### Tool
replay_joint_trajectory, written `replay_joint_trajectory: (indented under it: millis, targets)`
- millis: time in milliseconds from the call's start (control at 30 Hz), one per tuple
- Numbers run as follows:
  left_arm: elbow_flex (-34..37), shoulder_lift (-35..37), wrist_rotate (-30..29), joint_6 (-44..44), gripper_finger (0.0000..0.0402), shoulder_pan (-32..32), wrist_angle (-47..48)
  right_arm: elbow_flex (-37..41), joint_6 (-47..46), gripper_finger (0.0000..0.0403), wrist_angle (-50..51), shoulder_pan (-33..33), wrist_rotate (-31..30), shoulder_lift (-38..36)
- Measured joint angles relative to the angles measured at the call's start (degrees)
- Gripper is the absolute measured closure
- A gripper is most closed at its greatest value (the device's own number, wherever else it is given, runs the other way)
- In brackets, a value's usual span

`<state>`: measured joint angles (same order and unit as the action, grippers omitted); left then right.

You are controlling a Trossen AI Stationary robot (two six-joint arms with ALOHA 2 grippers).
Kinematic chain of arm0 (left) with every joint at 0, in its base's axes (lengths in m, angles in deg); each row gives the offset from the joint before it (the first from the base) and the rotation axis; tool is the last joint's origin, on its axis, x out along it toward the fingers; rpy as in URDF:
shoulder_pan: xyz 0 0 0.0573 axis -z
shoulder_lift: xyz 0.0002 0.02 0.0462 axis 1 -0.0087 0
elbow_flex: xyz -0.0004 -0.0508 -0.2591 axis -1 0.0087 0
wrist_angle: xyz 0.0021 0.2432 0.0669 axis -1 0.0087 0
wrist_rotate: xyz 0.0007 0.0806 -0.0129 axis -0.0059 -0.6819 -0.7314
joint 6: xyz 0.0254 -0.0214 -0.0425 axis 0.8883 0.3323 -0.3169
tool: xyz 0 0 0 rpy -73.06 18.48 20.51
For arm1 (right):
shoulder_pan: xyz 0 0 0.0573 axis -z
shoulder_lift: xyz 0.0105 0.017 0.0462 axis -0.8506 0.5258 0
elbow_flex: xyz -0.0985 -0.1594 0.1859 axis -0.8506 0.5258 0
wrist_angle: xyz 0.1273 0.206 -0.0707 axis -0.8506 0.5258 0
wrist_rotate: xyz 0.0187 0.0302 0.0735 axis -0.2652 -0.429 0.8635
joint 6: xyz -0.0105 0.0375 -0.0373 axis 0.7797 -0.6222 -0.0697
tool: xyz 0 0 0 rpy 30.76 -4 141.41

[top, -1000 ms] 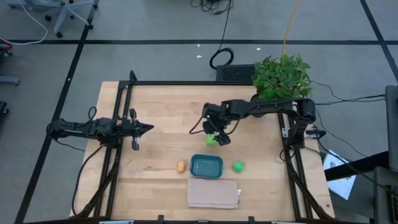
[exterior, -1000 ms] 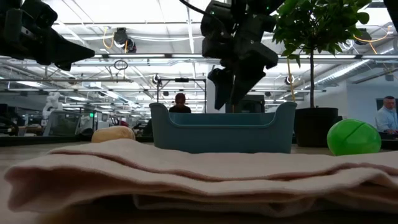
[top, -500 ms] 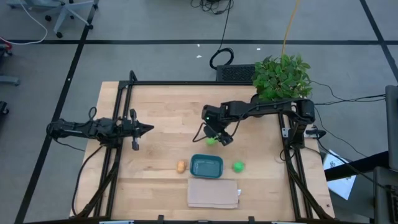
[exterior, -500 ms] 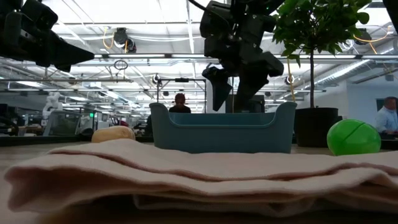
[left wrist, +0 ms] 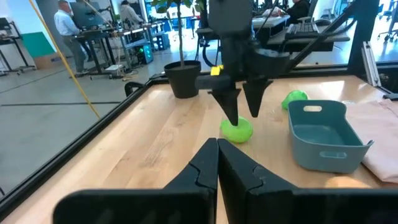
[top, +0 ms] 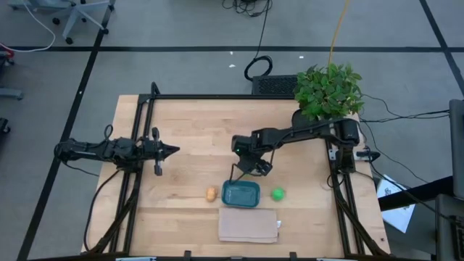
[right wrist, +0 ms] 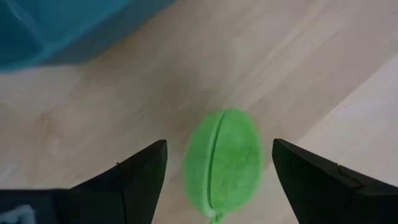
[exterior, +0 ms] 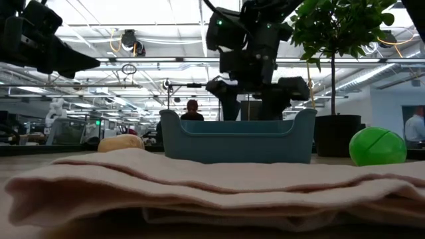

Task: Pick and placing Produce into tupperware
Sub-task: Put the green melon into the dark blue bin

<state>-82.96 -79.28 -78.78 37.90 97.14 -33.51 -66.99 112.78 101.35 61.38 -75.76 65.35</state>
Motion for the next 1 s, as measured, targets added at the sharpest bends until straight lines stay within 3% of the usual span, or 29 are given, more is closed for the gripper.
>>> replay_joint_trajectory:
  millis: [1000]
  targets:
    - [0.0,0.0,0.1,-0.1,0.0392,0.0,0.8,-0.1,-3.3,0.0119,-3.1,0.6,-0.4,3.3]
